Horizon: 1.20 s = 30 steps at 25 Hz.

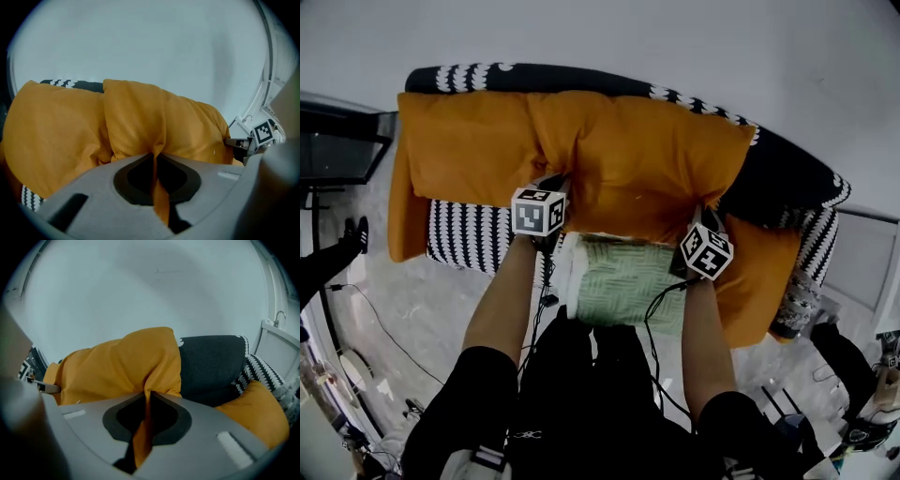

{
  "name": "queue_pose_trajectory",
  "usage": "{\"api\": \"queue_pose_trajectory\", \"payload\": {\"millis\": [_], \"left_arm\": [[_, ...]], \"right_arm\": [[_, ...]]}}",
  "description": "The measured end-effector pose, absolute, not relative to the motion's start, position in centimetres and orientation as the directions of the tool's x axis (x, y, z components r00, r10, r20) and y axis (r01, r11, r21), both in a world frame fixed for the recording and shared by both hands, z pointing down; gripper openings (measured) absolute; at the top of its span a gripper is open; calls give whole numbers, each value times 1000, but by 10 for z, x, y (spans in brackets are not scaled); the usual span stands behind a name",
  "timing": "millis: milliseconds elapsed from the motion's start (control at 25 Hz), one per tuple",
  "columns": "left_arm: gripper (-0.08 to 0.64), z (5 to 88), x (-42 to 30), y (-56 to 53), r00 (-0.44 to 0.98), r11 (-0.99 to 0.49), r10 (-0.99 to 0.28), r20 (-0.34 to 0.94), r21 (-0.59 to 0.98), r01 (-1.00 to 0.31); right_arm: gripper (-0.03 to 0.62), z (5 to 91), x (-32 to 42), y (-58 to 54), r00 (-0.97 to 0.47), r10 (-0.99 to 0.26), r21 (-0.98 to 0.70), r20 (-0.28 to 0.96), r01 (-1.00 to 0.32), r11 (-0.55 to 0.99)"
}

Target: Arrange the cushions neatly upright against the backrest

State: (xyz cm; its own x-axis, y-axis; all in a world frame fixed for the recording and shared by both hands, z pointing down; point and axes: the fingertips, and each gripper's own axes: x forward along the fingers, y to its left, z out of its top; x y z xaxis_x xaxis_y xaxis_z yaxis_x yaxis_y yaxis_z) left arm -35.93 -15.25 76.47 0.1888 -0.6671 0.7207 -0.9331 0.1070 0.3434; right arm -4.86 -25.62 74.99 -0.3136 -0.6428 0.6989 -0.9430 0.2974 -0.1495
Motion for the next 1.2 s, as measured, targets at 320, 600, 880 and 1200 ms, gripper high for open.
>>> {"api": "queue_pose_trajectory", "payload": {"millis": [320,600,880,1200], "left_arm": [[27,814,-361,-151,198,89,-636,746,325,-941],[210,812,-365,-140,139,75,-632,762,239,-968],[8,755,-386,-96,3,220,-635,772,185,-958],[9,654,-346,-88,16,216,-697,717,231,-949]], "right_arm": [[41,815,-46,-255,-212,-604,-58,769,-963,264],[180,818,-18,-249,-56,-630,16,775,-994,109],[5,761,-36,-196,-171,-612,-62,772,-979,196],[5,658,-62,-170,-312,-656,-105,688,-936,335]]}}
